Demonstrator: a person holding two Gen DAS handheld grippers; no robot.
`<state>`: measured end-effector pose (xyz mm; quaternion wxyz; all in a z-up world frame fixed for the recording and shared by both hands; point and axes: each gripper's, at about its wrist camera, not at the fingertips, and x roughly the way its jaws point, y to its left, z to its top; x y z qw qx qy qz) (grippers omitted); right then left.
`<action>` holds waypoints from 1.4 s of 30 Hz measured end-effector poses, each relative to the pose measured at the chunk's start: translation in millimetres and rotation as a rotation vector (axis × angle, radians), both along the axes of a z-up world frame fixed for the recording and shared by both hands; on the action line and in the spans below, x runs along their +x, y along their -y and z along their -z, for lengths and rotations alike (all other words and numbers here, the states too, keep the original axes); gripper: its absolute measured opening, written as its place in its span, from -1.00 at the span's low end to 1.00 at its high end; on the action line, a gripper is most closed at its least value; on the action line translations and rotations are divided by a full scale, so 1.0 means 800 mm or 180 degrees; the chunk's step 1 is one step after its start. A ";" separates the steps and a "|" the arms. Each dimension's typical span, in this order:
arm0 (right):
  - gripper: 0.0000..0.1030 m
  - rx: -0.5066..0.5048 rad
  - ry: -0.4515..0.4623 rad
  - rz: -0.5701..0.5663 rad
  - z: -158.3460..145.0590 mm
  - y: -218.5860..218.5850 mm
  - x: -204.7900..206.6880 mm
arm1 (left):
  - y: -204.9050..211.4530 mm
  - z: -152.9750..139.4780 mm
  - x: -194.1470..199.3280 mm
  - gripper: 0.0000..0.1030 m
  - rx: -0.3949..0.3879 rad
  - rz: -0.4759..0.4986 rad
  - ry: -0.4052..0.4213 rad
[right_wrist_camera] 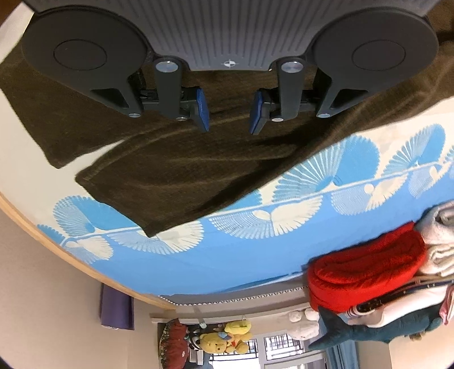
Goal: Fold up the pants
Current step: 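Hold the folded waistband with left gripper while right gripper moves to the pant leg, then grasp the end of the pant leg with the right gripper and lift it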
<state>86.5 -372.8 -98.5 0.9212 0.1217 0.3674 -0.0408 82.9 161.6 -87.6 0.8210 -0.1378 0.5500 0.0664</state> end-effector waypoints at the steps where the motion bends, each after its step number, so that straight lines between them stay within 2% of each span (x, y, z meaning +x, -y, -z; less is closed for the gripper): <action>1: -0.40 0.0052 0.0034 0.0005 -0.001 -0.001 0.004 | 0.000 0.001 0.001 -0.56 -0.0004 0.0003 -0.0009; 11: -0.36 0.0927 0.0139 0.0106 0.017 0.008 0.069 | 0.006 0.007 0.012 -0.56 0.0073 0.0055 -0.0089; 14: -0.31 0.1018 0.0095 0.0100 0.030 0.003 0.096 | 0.005 0.009 0.013 -0.56 0.0054 0.0024 -0.0109; 19: -0.06 0.1127 -0.0020 -0.0008 0.057 -0.016 0.142 | 0.004 0.010 0.013 -0.56 0.0032 0.0012 -0.0112; 25: 0.05 0.1111 -0.0206 -0.0029 0.083 -0.039 0.184 | 0.002 0.012 0.017 -0.56 0.0004 0.0043 -0.0133; 30: 0.06 0.1001 -0.0317 -0.0057 0.095 -0.053 0.200 | 0.003 0.014 0.019 -0.56 0.0017 0.0122 -0.0139; 32: -0.02 0.0956 -0.0315 -0.0071 0.097 -0.056 0.203 | 0.002 0.015 0.019 -0.56 0.0005 0.0144 -0.0136; 34: -0.68 0.0877 -0.0310 -0.0052 0.099 -0.057 0.205 | 0.001 0.015 0.018 -0.56 -0.0012 0.0161 -0.0130; 35: -0.72 0.0835 -0.0312 -0.0034 0.099 -0.058 0.205 | 0.001 0.015 0.018 -0.56 -0.0020 0.0167 -0.0128; 36: -0.85 0.0849 -0.0283 -0.0023 0.098 -0.056 0.205 | 0.001 0.015 0.018 -0.56 -0.0027 0.0175 -0.0124; 42: -0.88 0.0928 0.0027 0.0050 0.057 -0.033 0.170 | 0.006 0.003 0.008 -0.65 -0.0011 0.0296 0.0035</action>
